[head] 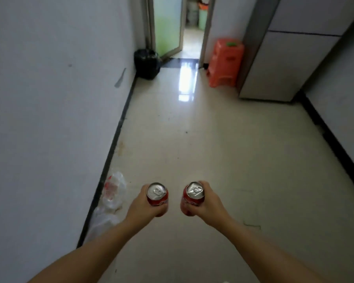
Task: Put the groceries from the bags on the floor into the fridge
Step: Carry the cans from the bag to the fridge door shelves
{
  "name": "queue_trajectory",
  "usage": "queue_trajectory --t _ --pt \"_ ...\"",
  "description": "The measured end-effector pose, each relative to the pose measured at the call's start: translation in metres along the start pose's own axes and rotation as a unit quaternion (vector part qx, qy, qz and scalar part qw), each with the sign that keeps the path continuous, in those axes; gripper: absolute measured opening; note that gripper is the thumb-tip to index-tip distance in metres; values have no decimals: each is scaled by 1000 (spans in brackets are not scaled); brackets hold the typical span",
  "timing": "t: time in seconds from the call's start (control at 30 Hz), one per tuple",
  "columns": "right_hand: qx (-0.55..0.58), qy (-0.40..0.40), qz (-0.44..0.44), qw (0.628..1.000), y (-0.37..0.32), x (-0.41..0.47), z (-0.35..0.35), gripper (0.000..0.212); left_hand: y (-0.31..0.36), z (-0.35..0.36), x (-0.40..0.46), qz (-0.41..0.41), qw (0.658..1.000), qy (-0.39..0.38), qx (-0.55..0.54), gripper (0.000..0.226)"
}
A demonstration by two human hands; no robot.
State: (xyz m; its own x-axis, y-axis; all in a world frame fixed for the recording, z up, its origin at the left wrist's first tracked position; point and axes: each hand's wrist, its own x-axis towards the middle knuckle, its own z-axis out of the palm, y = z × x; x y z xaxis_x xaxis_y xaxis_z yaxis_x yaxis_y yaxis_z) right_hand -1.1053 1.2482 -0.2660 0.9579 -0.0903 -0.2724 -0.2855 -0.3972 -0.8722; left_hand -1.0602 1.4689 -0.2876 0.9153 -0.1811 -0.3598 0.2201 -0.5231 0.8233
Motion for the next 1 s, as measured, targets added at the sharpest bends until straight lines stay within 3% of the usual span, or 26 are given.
queue_trajectory --t 0.23,0.5,0.73,1.0 --pt "-53 172 70 981 100 -115 -203 52 150 202 -3 107 979 -168 37 51" --pt "-112 291 148 939 192 -202 -415 65 286 423 -12 142 956 -255 -4 57" --pt "-97 341 119 928 205 -154 -541 65 393 515 53 195 947 -255 5 62" --pt "-94 355 81 926 186 -19 -695 60 539 584 199 233 938 -257 -22 69"
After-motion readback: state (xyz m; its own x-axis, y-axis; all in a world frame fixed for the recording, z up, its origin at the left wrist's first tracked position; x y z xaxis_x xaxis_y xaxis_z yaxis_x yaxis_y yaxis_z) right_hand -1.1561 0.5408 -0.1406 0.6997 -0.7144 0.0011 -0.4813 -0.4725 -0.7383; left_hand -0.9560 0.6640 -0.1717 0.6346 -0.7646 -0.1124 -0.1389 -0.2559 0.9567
